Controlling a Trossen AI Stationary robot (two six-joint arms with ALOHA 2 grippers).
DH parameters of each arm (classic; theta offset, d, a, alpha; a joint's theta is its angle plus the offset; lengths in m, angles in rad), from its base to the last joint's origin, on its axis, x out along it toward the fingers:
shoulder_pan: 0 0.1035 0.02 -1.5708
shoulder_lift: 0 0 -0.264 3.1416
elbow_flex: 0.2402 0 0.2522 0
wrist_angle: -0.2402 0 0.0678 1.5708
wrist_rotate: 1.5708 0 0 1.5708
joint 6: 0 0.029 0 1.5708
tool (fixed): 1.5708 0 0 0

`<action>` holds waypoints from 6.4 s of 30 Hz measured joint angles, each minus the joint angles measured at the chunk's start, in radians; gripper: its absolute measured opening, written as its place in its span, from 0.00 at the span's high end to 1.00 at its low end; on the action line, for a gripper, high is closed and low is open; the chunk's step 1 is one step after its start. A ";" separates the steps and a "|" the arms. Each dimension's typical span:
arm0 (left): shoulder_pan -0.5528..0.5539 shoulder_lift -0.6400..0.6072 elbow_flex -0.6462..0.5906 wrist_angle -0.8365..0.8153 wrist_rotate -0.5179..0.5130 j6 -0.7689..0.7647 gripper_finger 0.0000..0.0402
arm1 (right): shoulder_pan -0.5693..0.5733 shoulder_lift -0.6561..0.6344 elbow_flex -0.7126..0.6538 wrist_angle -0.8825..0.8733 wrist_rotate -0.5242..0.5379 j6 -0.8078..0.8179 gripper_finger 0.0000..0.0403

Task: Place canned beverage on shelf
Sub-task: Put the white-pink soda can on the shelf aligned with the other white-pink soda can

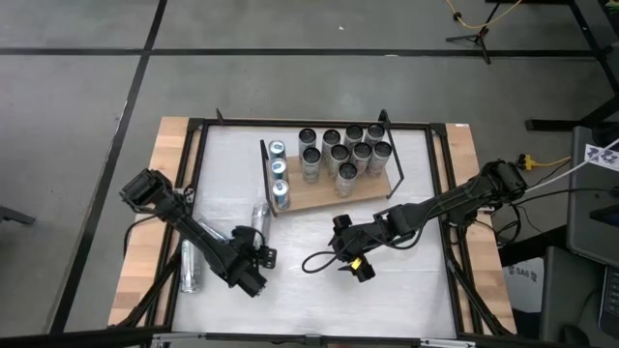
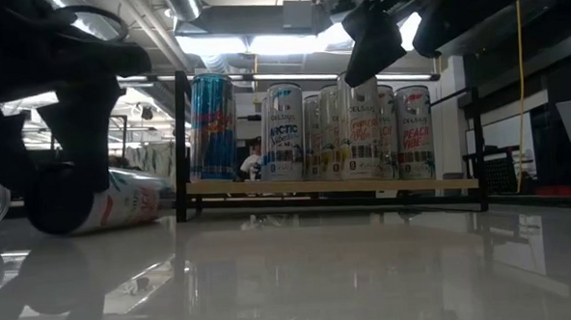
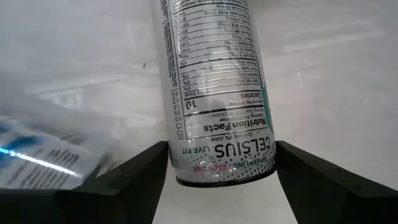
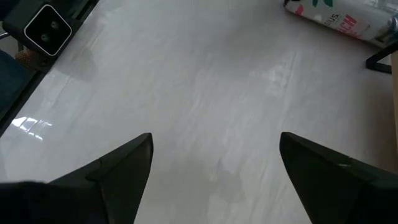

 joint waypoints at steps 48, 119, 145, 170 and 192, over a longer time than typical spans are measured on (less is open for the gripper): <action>0.024 -0.001 0.000 0.020 -0.069 0.087 0.29 | 0.000 0.000 0.000 0.000 0.000 0.000 0.15; 0.040 0.058 0.001 0.063 0.005 0.025 0.37 | 0.000 0.000 0.000 0.000 0.000 0.000 0.15; 0.093 -0.346 0.000 0.060 0.700 0.287 0.38 | 0.000 0.000 0.000 0.206 0.000 0.000 0.15; 0.207 -0.270 0.000 0.077 1.273 0.405 0.38 | 0.000 0.041 0.000 0.206 -0.001 -0.002 0.15; 0.227 -0.170 0.000 0.079 1.397 0.652 0.32 | 0.000 0.057 0.000 0.203 -0.003 -0.002 0.15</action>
